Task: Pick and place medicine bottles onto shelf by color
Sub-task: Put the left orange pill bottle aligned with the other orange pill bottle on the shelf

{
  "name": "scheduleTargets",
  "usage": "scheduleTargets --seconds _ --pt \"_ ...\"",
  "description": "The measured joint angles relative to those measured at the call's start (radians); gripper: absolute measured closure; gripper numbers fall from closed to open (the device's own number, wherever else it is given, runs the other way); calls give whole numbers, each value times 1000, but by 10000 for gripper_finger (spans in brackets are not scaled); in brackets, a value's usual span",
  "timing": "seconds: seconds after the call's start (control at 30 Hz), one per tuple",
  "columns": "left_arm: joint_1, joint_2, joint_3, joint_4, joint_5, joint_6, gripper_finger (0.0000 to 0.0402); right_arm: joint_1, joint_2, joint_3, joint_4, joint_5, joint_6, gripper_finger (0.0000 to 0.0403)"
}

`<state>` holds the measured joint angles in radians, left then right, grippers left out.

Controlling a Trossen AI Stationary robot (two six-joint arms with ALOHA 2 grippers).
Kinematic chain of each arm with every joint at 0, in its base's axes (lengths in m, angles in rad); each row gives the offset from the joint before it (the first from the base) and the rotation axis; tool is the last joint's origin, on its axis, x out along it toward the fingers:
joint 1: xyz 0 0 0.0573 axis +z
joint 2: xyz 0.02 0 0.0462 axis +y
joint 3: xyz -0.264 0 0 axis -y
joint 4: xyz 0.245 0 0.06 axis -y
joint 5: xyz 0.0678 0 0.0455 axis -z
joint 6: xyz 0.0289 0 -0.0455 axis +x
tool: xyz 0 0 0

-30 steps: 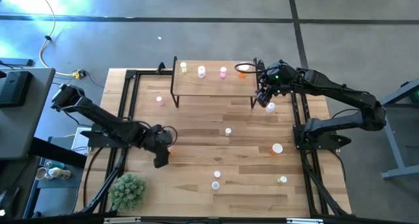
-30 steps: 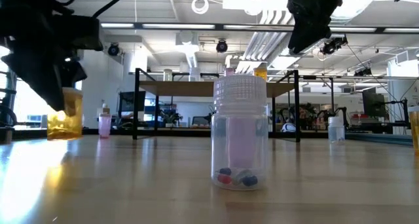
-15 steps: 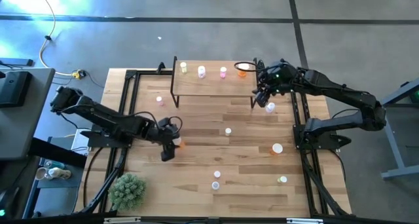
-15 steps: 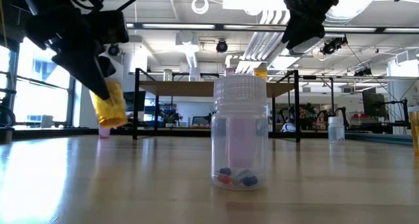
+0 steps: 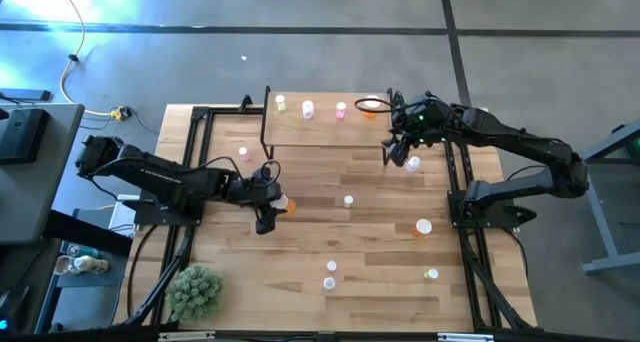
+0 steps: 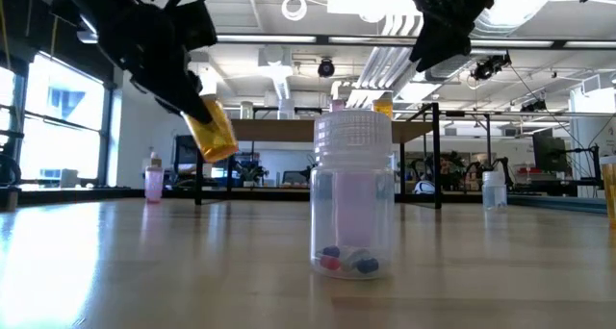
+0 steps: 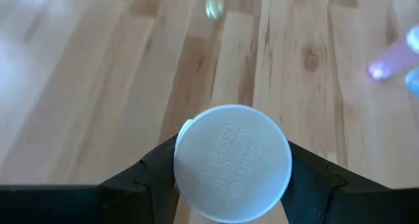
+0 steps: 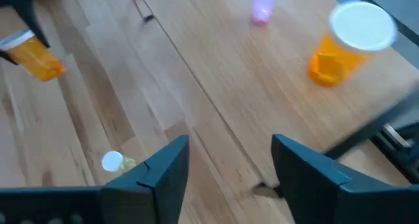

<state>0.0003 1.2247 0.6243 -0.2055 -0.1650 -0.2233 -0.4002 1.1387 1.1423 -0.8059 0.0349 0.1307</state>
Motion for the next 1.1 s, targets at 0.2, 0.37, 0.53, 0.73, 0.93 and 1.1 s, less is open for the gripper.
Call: scheduleTargets --seconds 0.2,0.37,0.53,0.73,0.93,1.1 --pt "29 0 56 3 -1 65 204 44 15 0 72 0 -54 137" --pt "50 0 98 4 -4 107 204 96 50 0 173 -33 -74 104" --pt "67 0 115 30 -36 147 204 140 88 0 237 -79 -147 96" --pt "79 0 115 124 -68 197 204 197 156 0 339 -169 -201 96" --pt "79 0 115 200 -67 239 204 260 240 0 450 -169 -267 96" --pt "79 0 115 240 -68 237 204 295 318 0 580 -169 -237 96"
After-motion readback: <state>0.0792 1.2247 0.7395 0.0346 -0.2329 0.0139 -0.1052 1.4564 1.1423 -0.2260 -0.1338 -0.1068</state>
